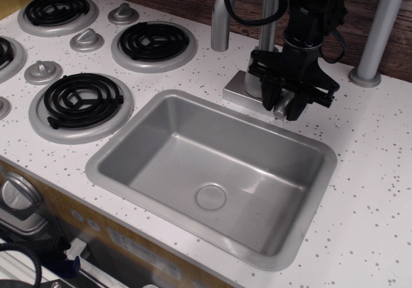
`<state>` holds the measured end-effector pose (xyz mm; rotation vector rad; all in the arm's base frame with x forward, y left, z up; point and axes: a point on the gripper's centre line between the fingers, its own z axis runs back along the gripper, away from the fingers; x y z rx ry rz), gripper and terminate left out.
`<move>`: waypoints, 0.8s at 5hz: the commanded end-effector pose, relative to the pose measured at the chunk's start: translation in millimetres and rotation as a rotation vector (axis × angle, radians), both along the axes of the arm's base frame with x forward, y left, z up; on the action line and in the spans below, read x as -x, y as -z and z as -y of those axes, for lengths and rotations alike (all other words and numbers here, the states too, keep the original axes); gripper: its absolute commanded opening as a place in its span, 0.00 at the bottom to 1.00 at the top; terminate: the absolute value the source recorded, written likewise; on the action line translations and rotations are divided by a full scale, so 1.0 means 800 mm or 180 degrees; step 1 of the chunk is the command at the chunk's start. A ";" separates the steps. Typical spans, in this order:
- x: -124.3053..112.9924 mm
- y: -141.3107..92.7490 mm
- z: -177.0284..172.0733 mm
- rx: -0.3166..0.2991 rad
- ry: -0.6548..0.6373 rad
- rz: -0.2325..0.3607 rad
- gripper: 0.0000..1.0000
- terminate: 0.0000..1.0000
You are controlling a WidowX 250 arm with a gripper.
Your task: Lever vertical to front
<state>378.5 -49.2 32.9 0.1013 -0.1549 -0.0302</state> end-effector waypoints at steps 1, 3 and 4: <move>0.012 -0.049 -0.002 -0.0209 -0.0153 0.0153 1.00 0.00; 0.037 -0.067 0.003 -0.0309 -0.0371 0.0189 1.00 0.00; 0.038 -0.067 0.004 -0.0300 -0.0362 0.0176 1.00 1.00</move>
